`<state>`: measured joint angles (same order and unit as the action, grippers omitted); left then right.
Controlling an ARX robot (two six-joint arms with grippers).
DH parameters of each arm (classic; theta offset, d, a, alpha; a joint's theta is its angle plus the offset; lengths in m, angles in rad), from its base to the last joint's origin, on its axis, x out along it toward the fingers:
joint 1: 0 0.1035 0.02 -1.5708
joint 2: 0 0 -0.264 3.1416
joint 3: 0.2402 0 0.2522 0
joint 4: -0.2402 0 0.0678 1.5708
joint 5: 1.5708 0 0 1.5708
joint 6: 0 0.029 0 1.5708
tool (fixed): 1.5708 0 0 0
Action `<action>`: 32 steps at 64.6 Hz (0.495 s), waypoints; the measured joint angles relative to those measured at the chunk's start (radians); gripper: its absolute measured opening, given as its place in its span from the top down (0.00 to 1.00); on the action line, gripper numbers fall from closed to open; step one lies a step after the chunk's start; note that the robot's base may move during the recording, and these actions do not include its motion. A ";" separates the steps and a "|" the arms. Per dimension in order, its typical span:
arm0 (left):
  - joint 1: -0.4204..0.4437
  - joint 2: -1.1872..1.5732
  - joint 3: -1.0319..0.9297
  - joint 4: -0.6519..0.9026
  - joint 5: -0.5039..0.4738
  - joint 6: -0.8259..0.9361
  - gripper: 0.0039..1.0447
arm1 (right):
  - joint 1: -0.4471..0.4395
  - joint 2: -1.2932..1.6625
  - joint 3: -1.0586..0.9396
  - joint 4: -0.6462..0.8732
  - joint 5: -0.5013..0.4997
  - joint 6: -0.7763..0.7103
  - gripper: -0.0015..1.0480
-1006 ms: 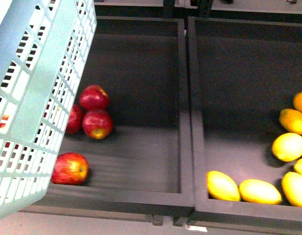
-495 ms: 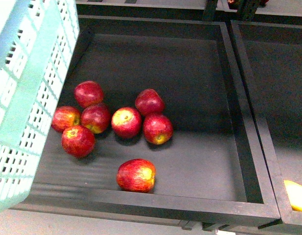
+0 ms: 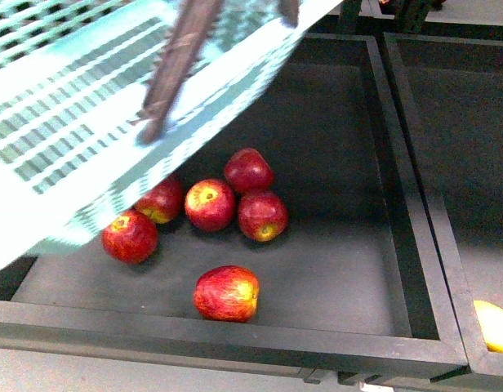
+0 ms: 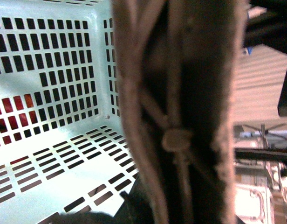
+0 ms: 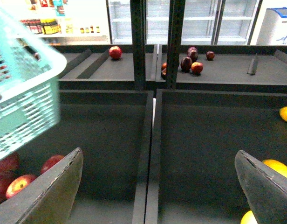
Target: Pick lemon and mango into basket
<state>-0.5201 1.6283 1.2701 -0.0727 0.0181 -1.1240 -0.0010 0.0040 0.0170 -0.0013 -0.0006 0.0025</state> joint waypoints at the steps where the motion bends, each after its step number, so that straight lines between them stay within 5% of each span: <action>1: -0.006 0.007 0.007 0.000 0.005 0.000 0.96 | 0.000 0.000 0.000 0.000 0.000 0.000 0.08; 13: -0.115 0.064 0.061 -0.060 0.137 0.024 0.96 | 0.000 0.000 0.000 0.000 0.000 0.000 0.08; 27: -0.119 0.057 0.061 -0.057 0.137 0.065 0.96 | 0.000 0.000 0.000 0.000 0.000 0.000 0.08; 32: -0.119 0.057 0.061 -0.057 0.137 0.064 0.96 | -0.077 0.125 0.066 -0.155 -0.151 0.016 0.08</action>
<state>-0.6388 1.6852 1.3308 -0.1299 0.1555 -1.0603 -0.0776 0.1287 0.0826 -0.1566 -0.1513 0.0181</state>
